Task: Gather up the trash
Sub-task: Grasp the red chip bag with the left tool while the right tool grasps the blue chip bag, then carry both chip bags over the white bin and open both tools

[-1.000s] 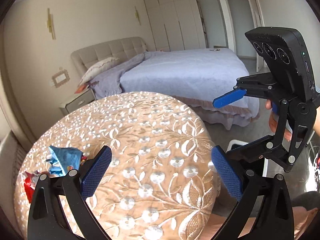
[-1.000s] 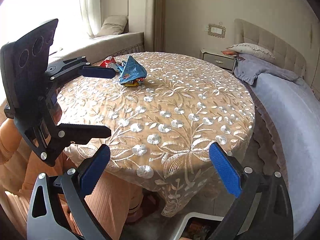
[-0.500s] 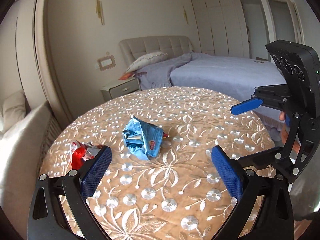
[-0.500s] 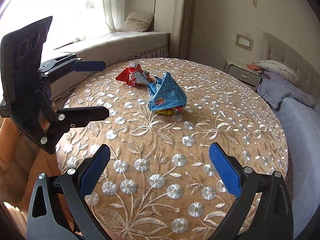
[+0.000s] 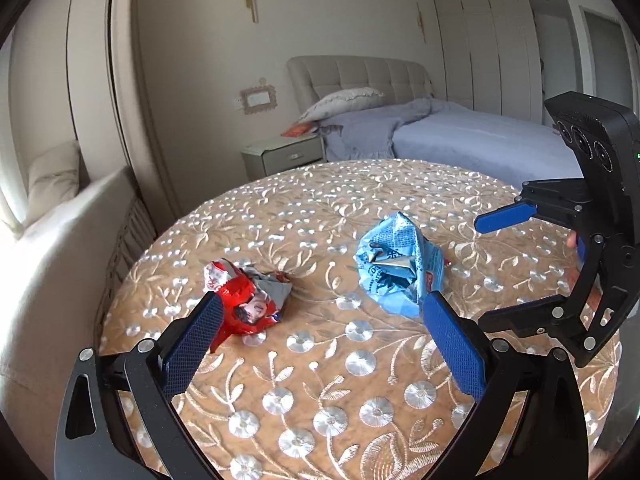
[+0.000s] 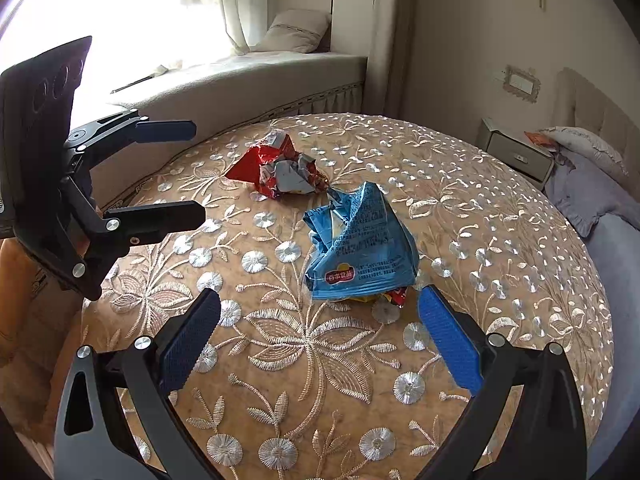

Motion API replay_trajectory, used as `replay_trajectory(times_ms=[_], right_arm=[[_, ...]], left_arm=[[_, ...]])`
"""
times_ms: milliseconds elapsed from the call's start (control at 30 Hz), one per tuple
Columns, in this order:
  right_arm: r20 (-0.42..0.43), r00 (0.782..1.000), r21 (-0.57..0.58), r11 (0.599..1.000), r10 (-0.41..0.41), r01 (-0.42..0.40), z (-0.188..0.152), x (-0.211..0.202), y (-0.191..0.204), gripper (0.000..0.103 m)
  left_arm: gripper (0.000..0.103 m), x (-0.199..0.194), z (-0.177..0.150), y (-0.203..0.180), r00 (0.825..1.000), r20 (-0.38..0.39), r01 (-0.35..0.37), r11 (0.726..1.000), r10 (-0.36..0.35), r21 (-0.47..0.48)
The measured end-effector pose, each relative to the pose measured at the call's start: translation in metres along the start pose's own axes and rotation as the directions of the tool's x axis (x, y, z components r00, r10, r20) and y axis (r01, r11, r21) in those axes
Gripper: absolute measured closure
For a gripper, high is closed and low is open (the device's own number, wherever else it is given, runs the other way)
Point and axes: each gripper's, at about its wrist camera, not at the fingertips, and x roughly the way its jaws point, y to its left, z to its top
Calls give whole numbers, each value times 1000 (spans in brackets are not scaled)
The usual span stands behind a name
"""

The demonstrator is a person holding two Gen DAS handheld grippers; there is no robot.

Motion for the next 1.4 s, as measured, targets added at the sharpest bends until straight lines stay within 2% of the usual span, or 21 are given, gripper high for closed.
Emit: replay_trajectory(times_ms=[200, 367, 533, 567, 600, 633, 733, 967, 1133, 1400], right_arm=[[-35, 999, 39, 999, -1, 2, 15, 41, -21, 5], [-95, 995, 48, 999, 15, -10, 22, 68, -32, 5], [-140, 990, 46, 999, 12, -6, 19, 84, -31, 5], [-142, 990, 43, 999, -4, 11, 18, 85, -30, 5], [-147, 989, 35, 999, -15, 20, 16, 86, -28, 6], [-151, 988, 24, 999, -20, 24, 13, 86, -27, 14], [-139, 990, 9, 1000, -26, 27, 8, 78, -22, 16], [-106, 994, -11, 1000, -29, 28, -9, 39, -3, 17], [-78, 996, 4, 999, -49, 49, -26, 3, 6, 17], [-42, 993, 58, 992, -113, 115, -66, -62, 9, 17]], left_arm=[[5, 44, 6, 40, 996, -81, -50, 998, 47, -36], [5, 85, 14, 65, 983, -178, -45, 998, 37, -42], [6, 127, 10, 71, 946, -324, -18, 997, -6, -70], [9, 133, 7, 69, 940, -342, -17, 997, -10, -74], [23, 137, 3, 66, 934, -358, -14, 997, -13, -73], [23, 137, 0, 64, 936, -353, -27, 997, 0, -72], [26, 126, -1, 58, 945, -328, -34, 996, 6, -79], [26, 83, 0, 27, 967, -249, -74, 996, 59, -50], [26, 41, -8, -7, 973, -202, -120, 993, 113, -23], [26, -15, -10, -72, 987, -124, -96, 995, 99, 33]])
